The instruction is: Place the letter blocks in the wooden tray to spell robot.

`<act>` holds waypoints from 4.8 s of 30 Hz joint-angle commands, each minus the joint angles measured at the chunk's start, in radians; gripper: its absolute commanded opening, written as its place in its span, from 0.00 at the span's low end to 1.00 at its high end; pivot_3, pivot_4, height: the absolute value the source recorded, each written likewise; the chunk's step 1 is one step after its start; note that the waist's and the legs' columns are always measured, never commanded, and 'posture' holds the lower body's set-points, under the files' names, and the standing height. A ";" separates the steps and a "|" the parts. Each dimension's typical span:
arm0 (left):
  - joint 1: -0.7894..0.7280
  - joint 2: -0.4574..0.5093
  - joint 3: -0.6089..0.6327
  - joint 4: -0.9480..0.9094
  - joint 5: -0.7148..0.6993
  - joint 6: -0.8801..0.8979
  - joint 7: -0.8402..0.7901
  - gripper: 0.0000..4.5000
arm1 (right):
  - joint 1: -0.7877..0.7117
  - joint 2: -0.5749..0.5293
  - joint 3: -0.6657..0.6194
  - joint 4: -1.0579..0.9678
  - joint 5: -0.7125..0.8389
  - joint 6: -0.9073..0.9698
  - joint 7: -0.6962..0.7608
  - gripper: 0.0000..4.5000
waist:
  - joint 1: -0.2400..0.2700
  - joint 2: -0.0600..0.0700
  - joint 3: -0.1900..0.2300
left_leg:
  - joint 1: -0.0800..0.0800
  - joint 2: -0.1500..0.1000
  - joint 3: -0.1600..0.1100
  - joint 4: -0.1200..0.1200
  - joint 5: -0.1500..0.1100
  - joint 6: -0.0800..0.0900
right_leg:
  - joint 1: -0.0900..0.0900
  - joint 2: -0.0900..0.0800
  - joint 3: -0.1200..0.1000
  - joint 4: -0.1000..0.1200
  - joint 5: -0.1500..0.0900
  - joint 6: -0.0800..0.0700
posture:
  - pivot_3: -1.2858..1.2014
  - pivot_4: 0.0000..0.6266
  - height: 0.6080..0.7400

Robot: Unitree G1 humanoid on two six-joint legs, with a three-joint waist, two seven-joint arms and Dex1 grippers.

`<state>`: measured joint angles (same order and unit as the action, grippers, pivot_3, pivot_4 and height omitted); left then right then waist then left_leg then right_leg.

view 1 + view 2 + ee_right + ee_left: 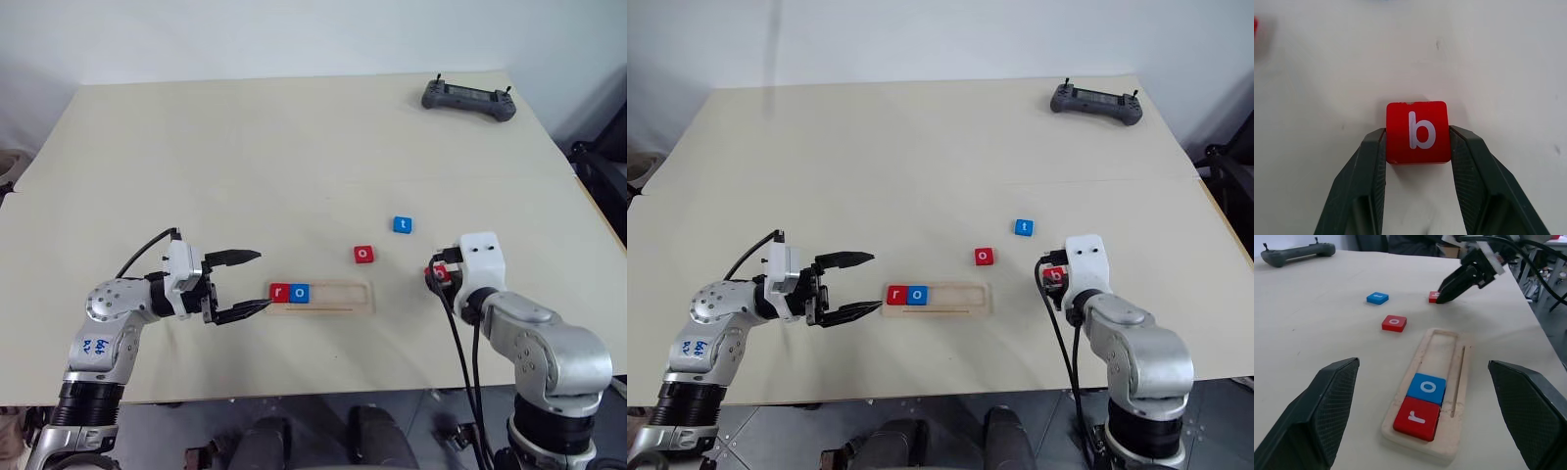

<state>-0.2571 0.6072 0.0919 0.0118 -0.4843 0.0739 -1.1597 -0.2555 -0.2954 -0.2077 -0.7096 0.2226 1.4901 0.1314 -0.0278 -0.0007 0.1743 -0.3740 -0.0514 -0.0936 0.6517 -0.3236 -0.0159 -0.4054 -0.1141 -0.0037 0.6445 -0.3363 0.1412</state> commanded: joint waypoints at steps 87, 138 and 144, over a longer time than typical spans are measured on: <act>0.168 0.060 0.052 -0.196 -0.034 -0.033 -0.054 1.00 | -0.433 -0.483 0.462 0.627 0.244 -0.920 1.210 0.33 | 0.007 0.001 0.001 | 0.001 0.009 0.002 0.010 -0.004 -0.003 | 0.010 0.000 -0.006 -0.016 0.001 0.001 | 0.52 0.24 1.00; 0.199 0.051 0.041 -0.238 -0.041 -0.031 -0.012 1.00 | -0.410 -0.296 0.540 0.516 0.043 -0.850 0.971 0.95 | 0.024 0.001 0.001 | 0.000 0.005 0.001 0.011 -0.005 0.000 | 0.009 0.000 -0.007 -0.014 0.001 0.001 | 0.52 0.24 1.00; 0.191 0.050 0.040 -0.228 -0.040 -0.031 -0.020 1.00 | -0.350 -0.336 0.551 0.447 0.079 -0.814 1.022 0.54 | 0.025 0.001 0.001 | 0.000 0.005 0.001 0.011 -0.005 0.000 | 0.010 0.000 -0.007 -0.015 0.001 0.001 | 0.52 0.24 1.00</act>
<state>-0.0611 0.6556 0.1327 -0.1964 -0.5100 0.0517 -1.1746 -0.6073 -0.6206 0.3491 -0.2152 0.2787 0.6661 1.1409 -0.0032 0.0002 0.1750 -0.3739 -0.0461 -0.0929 0.6629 -0.3289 -0.0160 -0.3957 -0.1140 -0.0107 0.6297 -0.3356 0.1425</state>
